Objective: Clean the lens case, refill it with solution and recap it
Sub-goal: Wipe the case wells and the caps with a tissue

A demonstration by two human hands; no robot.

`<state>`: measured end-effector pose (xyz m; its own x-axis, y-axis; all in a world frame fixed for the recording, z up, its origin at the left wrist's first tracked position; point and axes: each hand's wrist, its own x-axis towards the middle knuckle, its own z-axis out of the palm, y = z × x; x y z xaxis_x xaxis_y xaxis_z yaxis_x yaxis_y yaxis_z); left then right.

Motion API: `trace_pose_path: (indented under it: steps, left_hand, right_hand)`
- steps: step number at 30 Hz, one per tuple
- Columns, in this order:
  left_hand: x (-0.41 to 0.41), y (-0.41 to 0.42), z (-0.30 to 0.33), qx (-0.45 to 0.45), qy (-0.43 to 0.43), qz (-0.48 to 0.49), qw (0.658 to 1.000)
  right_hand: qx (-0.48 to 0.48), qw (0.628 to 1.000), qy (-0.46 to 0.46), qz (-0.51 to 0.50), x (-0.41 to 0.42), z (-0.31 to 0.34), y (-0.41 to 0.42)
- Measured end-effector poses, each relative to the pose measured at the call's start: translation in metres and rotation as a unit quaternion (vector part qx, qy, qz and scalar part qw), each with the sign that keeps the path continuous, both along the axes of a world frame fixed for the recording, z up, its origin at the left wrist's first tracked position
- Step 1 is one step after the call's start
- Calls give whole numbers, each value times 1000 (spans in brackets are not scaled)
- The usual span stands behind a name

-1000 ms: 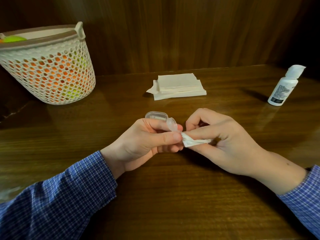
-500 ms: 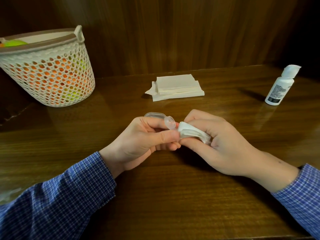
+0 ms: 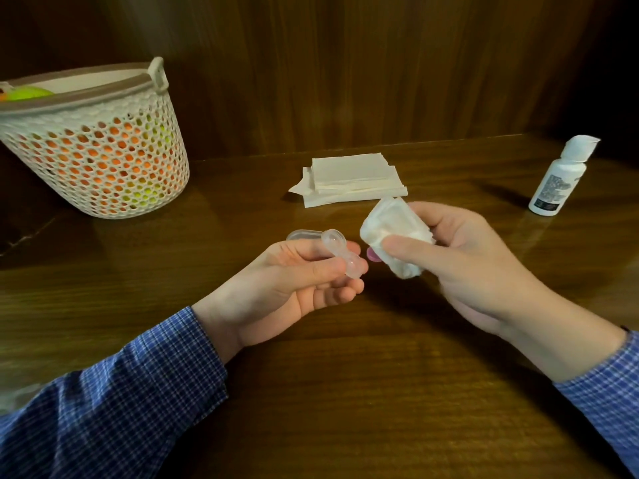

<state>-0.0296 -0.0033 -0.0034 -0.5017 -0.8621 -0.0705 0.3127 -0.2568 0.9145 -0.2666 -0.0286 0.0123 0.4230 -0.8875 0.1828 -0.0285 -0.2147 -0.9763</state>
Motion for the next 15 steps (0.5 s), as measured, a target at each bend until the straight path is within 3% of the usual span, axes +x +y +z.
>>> trace_pose_path:
  steps: [2,5,7,9,11,15]
  left_hand:
    - [-1,0,0,5,6,-7,1000]
    - [-4,1,1,10,10,-13,1000]
    - [-6,3,2,5,18,12,1000]
    - [-9,6,1,-51,-28,72,996]
    - [-12,10,1,-145,-123,144,971]
    - [-18,17,-5,-383,-327,248,827]
  right_hand:
    - [-107,992,43,-57,0,-2,0]
    - [-303,946,107,-47,4,-4,9]
    - [-312,942,125,-28,8,-7,13]
    - [-246,958,145,-23,10,-6,15]
    - [-142,976,165,-17,11,-4,15]
    - [149,986,56,40,16,-1,12]
